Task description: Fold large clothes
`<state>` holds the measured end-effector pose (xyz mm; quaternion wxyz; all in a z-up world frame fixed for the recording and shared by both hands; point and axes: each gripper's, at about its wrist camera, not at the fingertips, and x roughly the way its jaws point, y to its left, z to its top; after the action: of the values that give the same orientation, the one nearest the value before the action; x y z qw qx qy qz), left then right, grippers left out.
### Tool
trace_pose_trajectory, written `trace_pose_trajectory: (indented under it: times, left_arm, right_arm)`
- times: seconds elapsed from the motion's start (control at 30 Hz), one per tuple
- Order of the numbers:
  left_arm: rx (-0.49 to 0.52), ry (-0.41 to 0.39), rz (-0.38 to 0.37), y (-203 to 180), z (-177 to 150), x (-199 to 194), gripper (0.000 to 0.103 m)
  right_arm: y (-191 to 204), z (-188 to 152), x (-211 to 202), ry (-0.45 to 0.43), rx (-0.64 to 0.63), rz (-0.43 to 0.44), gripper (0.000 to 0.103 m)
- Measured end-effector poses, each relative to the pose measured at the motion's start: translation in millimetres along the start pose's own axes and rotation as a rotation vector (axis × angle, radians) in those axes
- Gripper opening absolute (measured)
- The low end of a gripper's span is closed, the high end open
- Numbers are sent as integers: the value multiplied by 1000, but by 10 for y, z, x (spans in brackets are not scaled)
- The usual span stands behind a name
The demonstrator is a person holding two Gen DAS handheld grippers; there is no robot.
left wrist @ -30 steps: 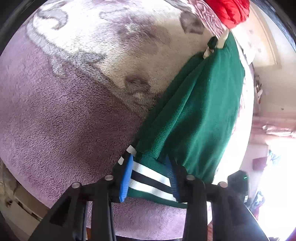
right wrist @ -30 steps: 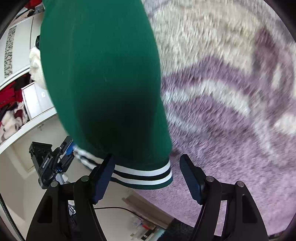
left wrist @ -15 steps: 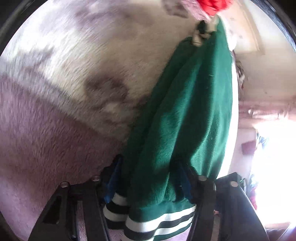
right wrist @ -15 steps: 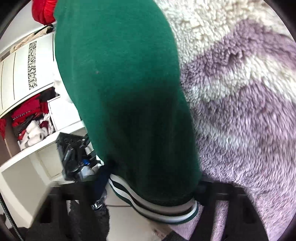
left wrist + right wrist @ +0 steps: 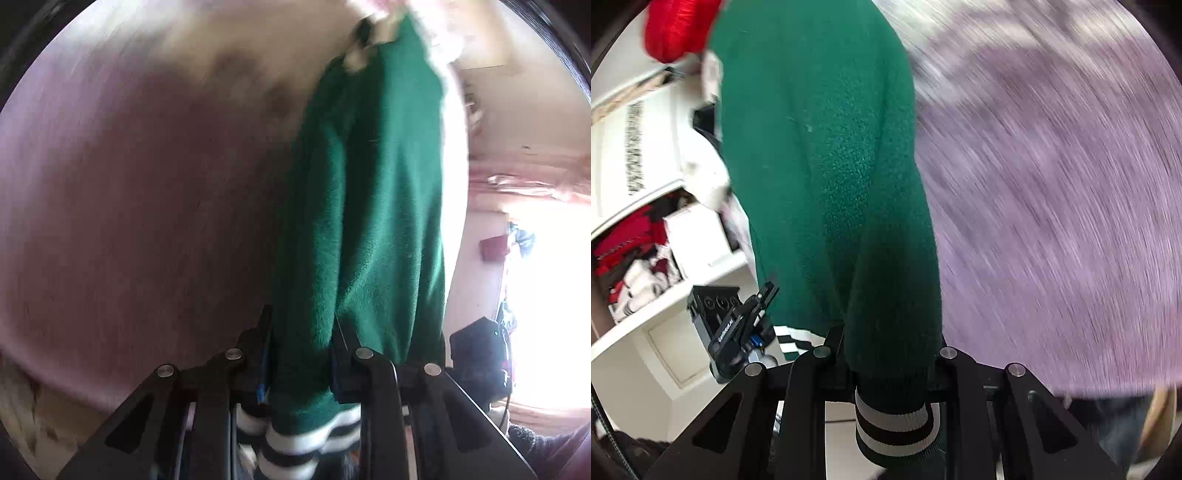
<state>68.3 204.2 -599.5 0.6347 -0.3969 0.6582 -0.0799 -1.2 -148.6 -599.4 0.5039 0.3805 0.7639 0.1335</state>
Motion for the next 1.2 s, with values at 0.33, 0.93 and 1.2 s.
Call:
trace_pose_trajectory:
  times: [0.33, 0.93, 1.2]
  left_arm:
    - [10, -60, 71, -353, 526, -611, 53]
    - [193, -176, 298, -1530, 3352, 600, 63]
    - [407, -334, 337, -2342, 3253, 308, 59]
  right_arm:
    - [109, 276, -420, -42, -33, -133, 75]
    - [1363, 2699, -1430, -353, -302, -298, 75]
    - [2115, 3414, -1389, -418, -408, -235, 27]
